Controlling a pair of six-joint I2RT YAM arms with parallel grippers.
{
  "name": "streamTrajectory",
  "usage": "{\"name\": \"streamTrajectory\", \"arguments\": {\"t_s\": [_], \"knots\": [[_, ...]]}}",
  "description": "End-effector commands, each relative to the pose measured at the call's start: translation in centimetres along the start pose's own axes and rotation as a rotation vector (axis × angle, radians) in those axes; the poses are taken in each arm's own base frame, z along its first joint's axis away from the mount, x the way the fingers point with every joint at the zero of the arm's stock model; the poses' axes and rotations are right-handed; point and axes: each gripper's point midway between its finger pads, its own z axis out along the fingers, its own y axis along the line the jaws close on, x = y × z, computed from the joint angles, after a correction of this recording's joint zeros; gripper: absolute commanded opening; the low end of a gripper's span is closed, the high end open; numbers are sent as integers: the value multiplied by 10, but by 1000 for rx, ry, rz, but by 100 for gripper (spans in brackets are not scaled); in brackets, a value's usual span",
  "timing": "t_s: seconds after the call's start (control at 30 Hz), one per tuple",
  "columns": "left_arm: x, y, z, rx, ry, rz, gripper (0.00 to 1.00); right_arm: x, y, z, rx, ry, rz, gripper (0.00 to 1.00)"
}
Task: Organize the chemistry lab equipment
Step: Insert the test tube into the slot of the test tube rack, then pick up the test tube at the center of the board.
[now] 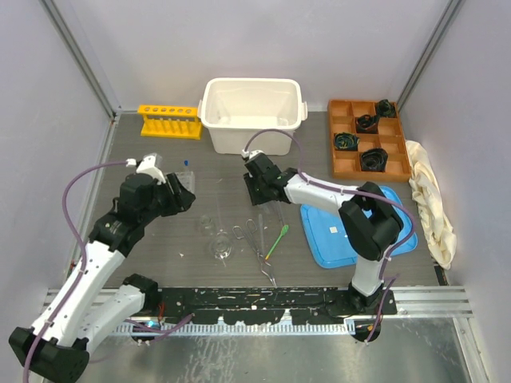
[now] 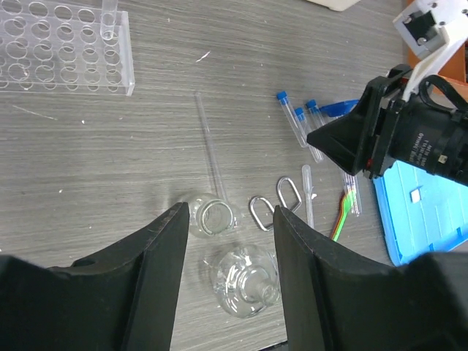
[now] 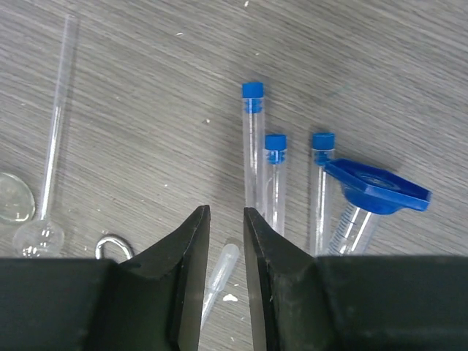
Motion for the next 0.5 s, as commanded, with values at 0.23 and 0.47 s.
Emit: {"name": "streamTrajectory", "arguments": {"t_s": [0.23, 0.47], "knots": [[5, -10, -10, 54, 33, -4, 52, -6, 14, 9, -49, -15, 15, 31], [12, -6, -7, 43, 55, -6, 52, -7, 4, 16, 5, -15, 5, 33]]}}
